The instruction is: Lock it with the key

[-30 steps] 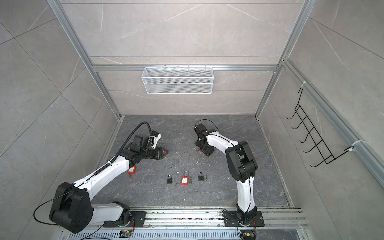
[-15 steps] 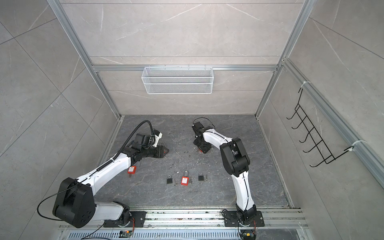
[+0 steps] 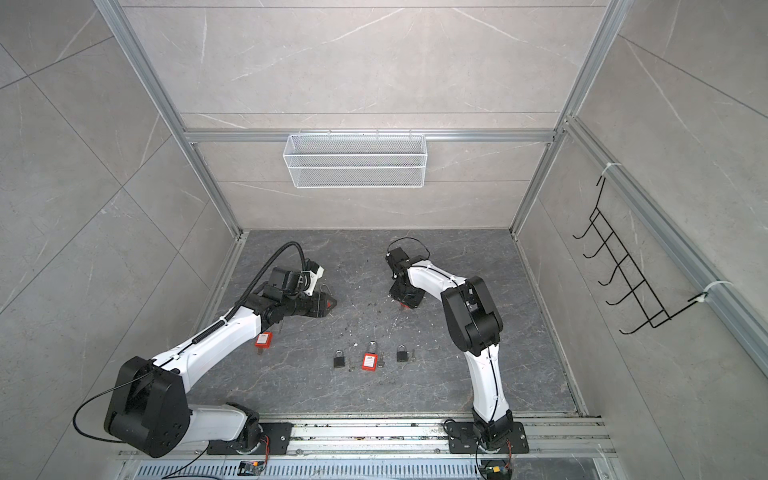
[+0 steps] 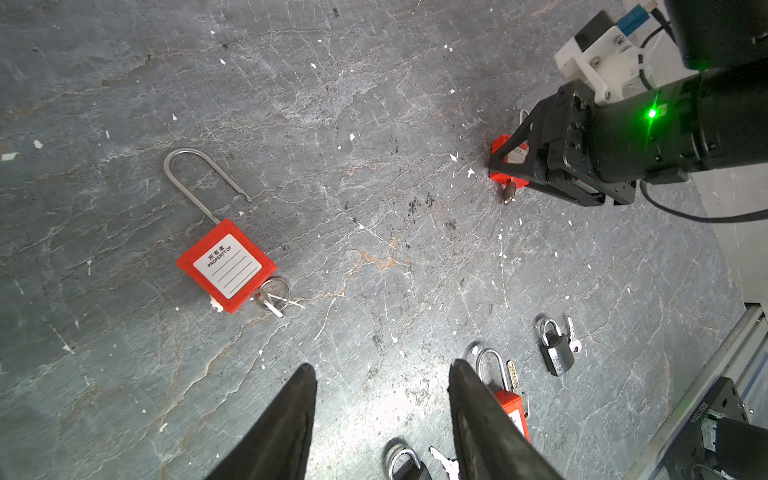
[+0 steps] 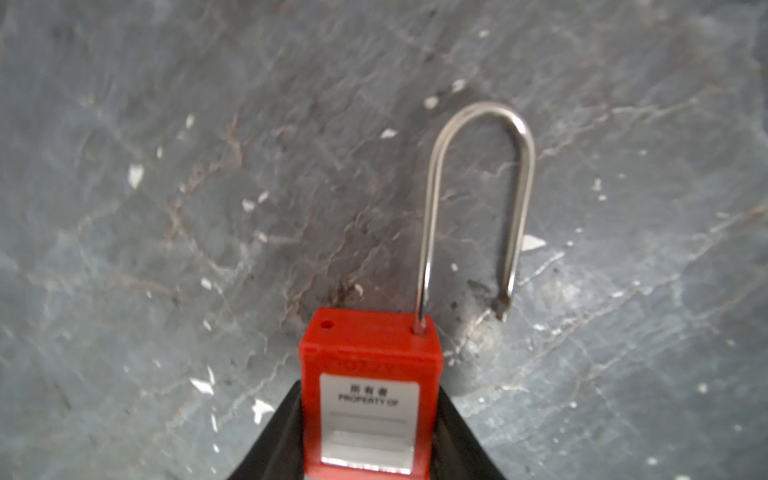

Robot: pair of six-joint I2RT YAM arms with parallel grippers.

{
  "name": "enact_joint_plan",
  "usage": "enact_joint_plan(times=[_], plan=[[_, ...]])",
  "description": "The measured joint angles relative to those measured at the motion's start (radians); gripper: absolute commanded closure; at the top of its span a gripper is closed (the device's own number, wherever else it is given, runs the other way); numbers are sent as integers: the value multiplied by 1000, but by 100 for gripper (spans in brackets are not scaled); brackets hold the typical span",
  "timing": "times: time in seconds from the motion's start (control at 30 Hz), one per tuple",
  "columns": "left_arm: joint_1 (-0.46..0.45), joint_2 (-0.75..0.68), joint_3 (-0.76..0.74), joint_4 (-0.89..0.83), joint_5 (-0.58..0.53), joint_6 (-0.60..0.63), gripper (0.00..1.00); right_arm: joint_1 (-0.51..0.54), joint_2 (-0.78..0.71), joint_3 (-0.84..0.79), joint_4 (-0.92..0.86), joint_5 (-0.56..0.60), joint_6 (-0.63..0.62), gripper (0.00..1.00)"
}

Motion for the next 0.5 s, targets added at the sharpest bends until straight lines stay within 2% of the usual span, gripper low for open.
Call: enact_joint_plan(times=[0.1,0.2,0.37,0.5], plan=[[0,-15,0,-4,-1,0,47,0,-19,-29,4,-14,-101,59],[0,-32,-4,-3,-1,-1,47,0,-55,-81,8,-14,-174,55],[-6,-38,-10,-4,-1,-8,47,0,-79,-121,4,-11,-238,42],[-19,-39,-10,-3,-5,-13,47,0,-79,-121,3,-10,-260,44]])
